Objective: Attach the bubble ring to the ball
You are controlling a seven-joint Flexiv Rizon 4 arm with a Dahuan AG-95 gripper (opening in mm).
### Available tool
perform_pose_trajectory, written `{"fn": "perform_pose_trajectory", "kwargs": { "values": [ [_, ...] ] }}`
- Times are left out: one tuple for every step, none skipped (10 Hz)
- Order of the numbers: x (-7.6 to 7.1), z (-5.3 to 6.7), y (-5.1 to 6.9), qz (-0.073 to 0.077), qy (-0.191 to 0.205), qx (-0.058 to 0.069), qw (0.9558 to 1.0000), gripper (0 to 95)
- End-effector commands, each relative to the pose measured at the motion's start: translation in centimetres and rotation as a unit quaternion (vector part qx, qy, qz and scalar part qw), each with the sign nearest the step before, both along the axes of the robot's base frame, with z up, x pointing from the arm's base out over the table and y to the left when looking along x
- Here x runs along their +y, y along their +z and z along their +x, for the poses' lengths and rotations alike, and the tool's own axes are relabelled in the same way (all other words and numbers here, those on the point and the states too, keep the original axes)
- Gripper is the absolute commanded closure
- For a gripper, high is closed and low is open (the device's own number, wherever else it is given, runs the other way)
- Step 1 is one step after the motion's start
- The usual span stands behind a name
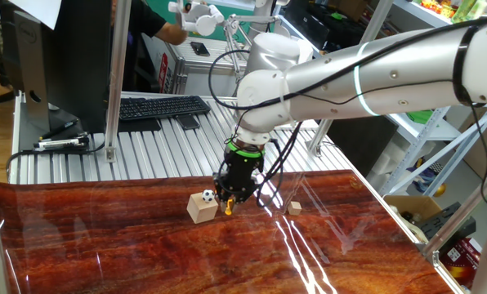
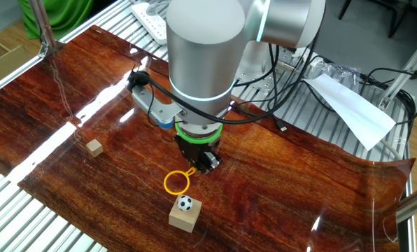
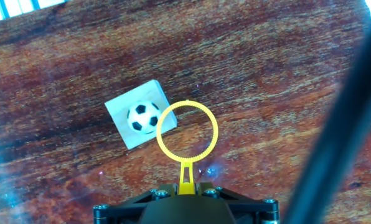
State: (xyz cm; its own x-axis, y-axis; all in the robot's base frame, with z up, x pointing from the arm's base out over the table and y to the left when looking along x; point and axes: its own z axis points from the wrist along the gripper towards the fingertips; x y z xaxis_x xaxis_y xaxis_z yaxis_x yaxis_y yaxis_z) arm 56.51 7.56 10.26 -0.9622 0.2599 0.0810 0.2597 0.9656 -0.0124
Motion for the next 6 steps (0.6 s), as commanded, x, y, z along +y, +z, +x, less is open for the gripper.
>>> {"fn": "perform_pose_trajectory", "kwargs": {
  "values": [
    [0.3, 0.2, 0.1, 0.001, -0.004, 0.001, 1.0000, 95.0],
    [0.6, 0.3, 0.1, -0.001, -0.008, 0.001, 1.0000, 95.0],
    [0.9, 0.5, 0.2, -0.003, -0.011, 0.002, 0.9999, 95.0],
    [1.7, 0.6, 0.2, -0.007, -0.019, 0.003, 0.9998, 95.0],
    [2.0, 0.6, 0.2, -0.008, -0.022, 0.003, 0.9997, 95.0],
    [2.3, 0.6, 0.1, -0.009, -0.025, 0.003, 0.9996, 95.0]
  ]
}}
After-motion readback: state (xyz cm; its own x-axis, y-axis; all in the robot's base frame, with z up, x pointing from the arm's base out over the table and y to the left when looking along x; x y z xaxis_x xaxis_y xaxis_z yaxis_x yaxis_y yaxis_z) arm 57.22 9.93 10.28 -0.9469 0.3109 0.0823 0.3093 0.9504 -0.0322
